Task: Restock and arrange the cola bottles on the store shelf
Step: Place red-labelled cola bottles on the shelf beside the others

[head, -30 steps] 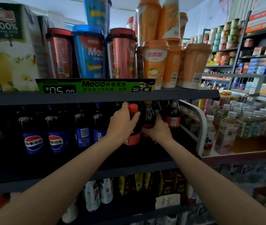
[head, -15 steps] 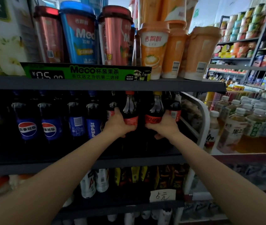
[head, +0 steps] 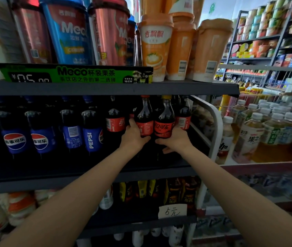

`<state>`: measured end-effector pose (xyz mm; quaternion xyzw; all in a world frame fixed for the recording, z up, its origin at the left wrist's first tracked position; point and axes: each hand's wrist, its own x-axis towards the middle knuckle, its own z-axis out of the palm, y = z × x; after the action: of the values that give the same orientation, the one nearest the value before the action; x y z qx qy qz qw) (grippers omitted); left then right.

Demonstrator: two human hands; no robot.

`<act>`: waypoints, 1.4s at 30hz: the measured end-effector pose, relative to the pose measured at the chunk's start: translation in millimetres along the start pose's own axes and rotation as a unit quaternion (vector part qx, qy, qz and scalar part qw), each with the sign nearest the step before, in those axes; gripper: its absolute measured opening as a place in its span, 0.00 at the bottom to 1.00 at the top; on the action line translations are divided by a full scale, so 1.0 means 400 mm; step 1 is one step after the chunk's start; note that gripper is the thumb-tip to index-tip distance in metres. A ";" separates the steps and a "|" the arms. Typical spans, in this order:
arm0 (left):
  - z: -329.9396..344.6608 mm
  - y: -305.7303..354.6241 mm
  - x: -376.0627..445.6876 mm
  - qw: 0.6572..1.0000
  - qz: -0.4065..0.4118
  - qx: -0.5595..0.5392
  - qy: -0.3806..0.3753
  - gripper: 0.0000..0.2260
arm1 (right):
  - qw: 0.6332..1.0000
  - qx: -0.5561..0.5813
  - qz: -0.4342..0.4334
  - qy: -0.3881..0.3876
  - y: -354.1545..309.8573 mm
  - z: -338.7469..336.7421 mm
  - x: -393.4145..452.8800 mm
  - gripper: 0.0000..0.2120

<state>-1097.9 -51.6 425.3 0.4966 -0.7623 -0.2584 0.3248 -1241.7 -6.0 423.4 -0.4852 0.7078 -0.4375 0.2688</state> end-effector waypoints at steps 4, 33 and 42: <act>0.012 -0.001 0.014 1.000 0.011 0.009 0.002 0.36 | 1.000 0.007 -0.013 0.024 0.004 0.016 0.000 0.29; 0.018 -0.047 -0.026 0.993 0.024 0.112 0.037 0.17 | 0.972 -0.232 0.010 0.020 -0.017 0.016 0.024 0.09; -0.153 -0.157 -0.170 0.953 0.190 0.170 0.164 0.14 | 0.960 -0.103 -0.259 -0.010 -0.171 0.227 -0.127 0.10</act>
<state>-994.6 -16.4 404.2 0.4257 -0.8115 0.0267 0.3995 -1118.1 -1.7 438.2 -0.6816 0.5960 -0.4122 0.1020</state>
